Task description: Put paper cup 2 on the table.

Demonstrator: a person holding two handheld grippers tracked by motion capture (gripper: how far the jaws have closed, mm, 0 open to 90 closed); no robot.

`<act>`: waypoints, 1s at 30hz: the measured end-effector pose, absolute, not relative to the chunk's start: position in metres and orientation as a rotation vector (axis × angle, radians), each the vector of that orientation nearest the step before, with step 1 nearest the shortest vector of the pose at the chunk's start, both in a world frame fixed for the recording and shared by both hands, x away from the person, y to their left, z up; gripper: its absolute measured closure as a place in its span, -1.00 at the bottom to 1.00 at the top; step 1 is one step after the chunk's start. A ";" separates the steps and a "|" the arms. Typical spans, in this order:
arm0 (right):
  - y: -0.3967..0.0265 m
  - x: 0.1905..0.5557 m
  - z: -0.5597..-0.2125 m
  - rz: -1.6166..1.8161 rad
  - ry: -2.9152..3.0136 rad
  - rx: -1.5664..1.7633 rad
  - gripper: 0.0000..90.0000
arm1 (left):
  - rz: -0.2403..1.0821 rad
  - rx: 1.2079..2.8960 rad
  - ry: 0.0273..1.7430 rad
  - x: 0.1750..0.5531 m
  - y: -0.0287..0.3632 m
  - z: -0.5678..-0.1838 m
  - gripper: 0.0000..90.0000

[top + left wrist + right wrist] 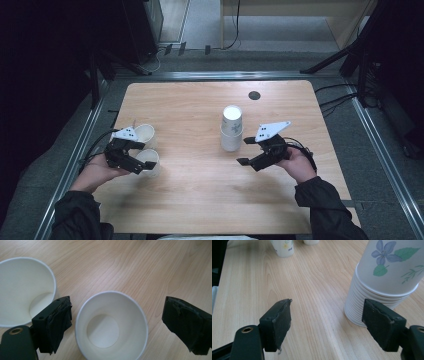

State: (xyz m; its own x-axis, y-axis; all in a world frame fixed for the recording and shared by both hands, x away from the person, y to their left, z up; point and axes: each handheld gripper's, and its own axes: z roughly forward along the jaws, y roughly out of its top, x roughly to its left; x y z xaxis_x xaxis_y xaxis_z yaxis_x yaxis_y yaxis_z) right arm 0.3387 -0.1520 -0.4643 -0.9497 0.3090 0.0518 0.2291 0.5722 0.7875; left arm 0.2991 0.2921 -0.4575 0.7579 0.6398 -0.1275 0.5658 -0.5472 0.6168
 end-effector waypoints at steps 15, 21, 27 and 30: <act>-0.166 0.327 -0.467 1.321 2.682 0.516 -0.47 | 0.135 2.252 0.773 0.312 0.249 -0.436 -0.80; -0.171 0.323 -0.468 1.313 2.674 0.528 -0.47 | 0.120 2.247 0.754 0.318 0.232 -0.433 -0.79; -0.175 0.317 -0.469 1.308 2.665 0.551 -0.47 | 0.064 2.221 0.759 0.326 0.222 -0.433 -0.72; -0.176 0.315 -0.469 1.308 2.664 0.555 -0.47 | 0.057 2.212 0.746 0.328 0.217 -0.433 -0.72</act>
State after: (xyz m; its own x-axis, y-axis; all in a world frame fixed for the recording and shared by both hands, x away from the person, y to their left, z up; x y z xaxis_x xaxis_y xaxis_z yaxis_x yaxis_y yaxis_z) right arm 0.3151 -0.1758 -0.4691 -0.9251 0.3763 0.0506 0.2702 0.5587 0.7841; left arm 0.3276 0.2170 -0.4329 0.8263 0.5299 -0.1911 0.4943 -0.5195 0.6969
